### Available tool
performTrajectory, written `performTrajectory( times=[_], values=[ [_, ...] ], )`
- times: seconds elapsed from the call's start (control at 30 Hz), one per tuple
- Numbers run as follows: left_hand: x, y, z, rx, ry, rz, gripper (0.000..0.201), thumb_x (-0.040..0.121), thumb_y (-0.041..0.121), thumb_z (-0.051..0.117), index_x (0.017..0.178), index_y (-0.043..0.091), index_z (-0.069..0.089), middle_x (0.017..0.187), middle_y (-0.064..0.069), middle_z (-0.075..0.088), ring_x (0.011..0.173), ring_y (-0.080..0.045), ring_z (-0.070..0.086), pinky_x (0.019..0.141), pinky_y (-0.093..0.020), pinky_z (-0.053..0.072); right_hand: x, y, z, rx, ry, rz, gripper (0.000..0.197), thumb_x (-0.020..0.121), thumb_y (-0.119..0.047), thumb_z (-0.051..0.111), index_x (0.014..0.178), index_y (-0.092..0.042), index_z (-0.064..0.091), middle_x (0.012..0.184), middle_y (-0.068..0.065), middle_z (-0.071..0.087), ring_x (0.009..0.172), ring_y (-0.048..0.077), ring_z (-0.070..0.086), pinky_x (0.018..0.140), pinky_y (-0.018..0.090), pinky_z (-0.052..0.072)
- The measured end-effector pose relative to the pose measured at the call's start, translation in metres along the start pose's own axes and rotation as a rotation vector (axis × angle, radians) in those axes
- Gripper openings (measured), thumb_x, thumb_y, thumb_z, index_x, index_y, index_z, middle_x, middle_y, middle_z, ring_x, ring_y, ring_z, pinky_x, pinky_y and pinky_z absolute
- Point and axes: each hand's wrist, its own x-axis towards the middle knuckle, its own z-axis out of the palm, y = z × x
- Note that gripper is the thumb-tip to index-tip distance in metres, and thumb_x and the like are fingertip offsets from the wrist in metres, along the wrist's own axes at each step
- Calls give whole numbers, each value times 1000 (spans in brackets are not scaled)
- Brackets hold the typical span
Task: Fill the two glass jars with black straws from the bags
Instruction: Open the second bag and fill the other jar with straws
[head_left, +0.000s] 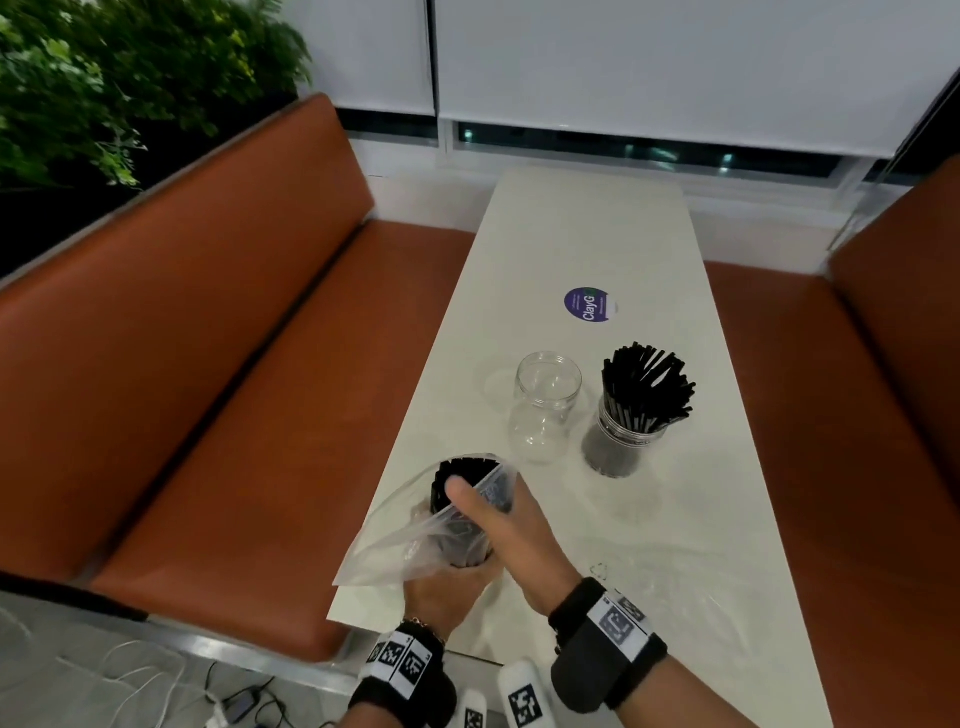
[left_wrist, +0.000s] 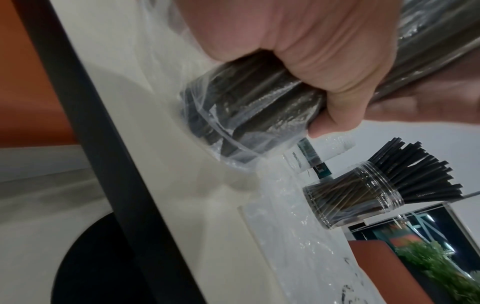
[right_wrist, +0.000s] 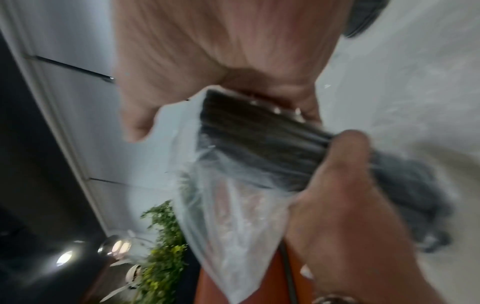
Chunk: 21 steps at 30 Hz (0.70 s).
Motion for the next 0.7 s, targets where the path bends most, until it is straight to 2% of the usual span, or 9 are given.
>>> performTrajectory(
  times=[0.17, 0.23, 0.3, 0.37, 0.43, 0.53, 0.6, 0.67, 0.7],
  values=[
    [2, -2, 1, 77, -11, -56, 44, 85, 1, 79, 65, 28, 49, 46, 16, 55, 54, 4, 60, 56, -10, 43, 0, -16, 9, -83, 145, 110, 72, 63, -45, 85, 123, -17, 57, 109, -3, 72, 102, 17, 73, 87, 33, 63],
    [7, -4, 6, 78, 21, 6, 51, 87, 1, 71, 59, 27, 38, 39, 11, 46, 48, 9, 55, 49, -11, 40, -1, -12, 8, -95, 100, 133, 74, 63, -32, 81, 128, -13, 53, 107, -2, 69, 100, 17, 71, 79, 30, 61],
    [6, 0, 0, -105, -218, -20, 47, 74, 8, 69, 61, 26, 27, 33, 8, 32, 29, -7, 38, 40, -12, 25, -6, -14, 5, -83, 48, 141, 68, 71, -18, 76, 133, -21, 47, 115, -2, 66, 105, 14, 69, 76, 27, 61],
    [19, -26, -5, 148, -96, 156, 39, 58, 6, 71, 61, 34, 45, 37, 12, 37, 26, -4, 34, 30, -15, 29, -11, -16, -1, -85, -9, 131, 66, 77, -5, 67, 135, -25, 45, 121, -1, 64, 110, 13, 66, 78, 26, 58],
    [20, -44, -2, 223, -202, 15, 25, 62, 29, 82, 84, 31, 70, 65, 11, 62, 54, -7, 60, 55, -19, 53, -12, -12, -9, -137, -14, 106, 61, 74, -5, 60, 130, -27, 52, 120, 0, 65, 113, 16, 65, 82, 27, 56],
    [26, -58, 3, 376, -105, 244, 37, 67, 59, 78, 86, 32, 61, 71, 15, 59, 72, -15, 56, 72, -25, 48, -11, -6, -18, -248, 66, 34, 52, 71, -7, 52, 118, -24, 66, 112, 5, 73, 105, 24, 70, 86, 38, 60],
    [20, -55, 5, 408, -123, 259, 15, 87, 56, 74, 87, 53, 58, 71, 29, 66, 79, 5, 58, 80, -13, 48, -11, -5, -23, -261, 93, 0, 47, 74, -2, 52, 111, -21, 74, 107, 10, 78, 103, 32, 72, 92, 46, 61],
    [18, -51, -3, 391, -133, 226, 12, 96, 61, 63, 95, 71, 57, 59, 53, 51, 62, 28, 50, 68, 4, 46, -12, -4, -27, -230, 90, -10, 42, 82, 6, 52, 106, -16, 79, 101, 12, 80, 96, 27, 75, 86, 41, 62],
    [12, -42, -11, 491, -93, 268, 17, 88, 62, 74, 101, 64, 63, 53, 46, 52, 50, 25, 50, 58, 4, 47, -12, -2, -28, -222, 117, -18, 33, 84, 3, 54, 102, -10, 78, 96, 18, 79, 91, 29, 75, 82, 39, 60]
  ],
)
